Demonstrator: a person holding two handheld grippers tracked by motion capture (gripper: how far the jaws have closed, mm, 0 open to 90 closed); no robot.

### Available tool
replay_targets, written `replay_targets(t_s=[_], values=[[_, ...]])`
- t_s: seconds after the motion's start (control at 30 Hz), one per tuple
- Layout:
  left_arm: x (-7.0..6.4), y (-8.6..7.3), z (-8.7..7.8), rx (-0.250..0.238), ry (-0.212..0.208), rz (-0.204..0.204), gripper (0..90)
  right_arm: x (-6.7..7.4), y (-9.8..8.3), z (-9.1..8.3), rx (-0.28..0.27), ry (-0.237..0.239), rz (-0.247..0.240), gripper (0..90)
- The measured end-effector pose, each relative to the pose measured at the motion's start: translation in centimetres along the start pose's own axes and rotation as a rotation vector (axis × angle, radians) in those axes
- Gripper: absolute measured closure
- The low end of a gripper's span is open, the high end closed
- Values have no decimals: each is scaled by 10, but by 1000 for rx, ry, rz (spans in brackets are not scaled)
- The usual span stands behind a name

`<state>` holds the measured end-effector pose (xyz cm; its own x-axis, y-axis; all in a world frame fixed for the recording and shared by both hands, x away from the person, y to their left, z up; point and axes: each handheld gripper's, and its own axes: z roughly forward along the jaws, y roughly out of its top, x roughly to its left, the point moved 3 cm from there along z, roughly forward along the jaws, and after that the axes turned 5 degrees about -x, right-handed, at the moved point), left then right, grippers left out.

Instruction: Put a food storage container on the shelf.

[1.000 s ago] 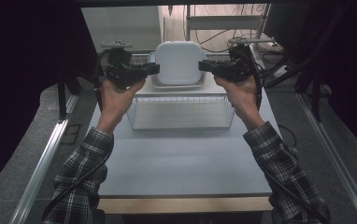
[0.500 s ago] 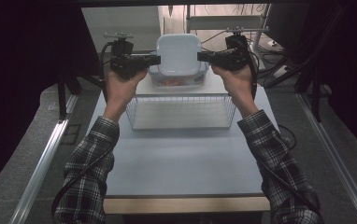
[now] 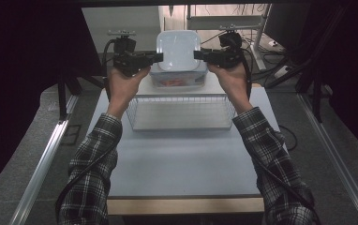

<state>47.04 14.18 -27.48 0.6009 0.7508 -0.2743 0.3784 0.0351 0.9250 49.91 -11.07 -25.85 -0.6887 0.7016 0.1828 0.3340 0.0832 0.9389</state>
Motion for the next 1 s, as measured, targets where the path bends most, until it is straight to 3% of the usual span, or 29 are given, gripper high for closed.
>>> replay_targets(t_s=[0.2, 0.3, 0.5, 0.8, 1.0], values=[[6, 0, 2, -6, -6, -35, 607, -1, 1, 5, 11, -2, 15, 602], [9, 2, 5, -8, 22, -35, 542, -2, 1, 9, 37, 0, 17, 550], [13, 8, 8, -12, 65, -20, 487, -4, 2, 11, 21, -13, 24, 514], [20, 16, 12, -18, 81, -37, 480, -11, 8, 17, -19, -41, 37, 499], [18, 15, 11, -23, 66, -31, 468, -11, 11, 20, -26, -63, 1, 512]])
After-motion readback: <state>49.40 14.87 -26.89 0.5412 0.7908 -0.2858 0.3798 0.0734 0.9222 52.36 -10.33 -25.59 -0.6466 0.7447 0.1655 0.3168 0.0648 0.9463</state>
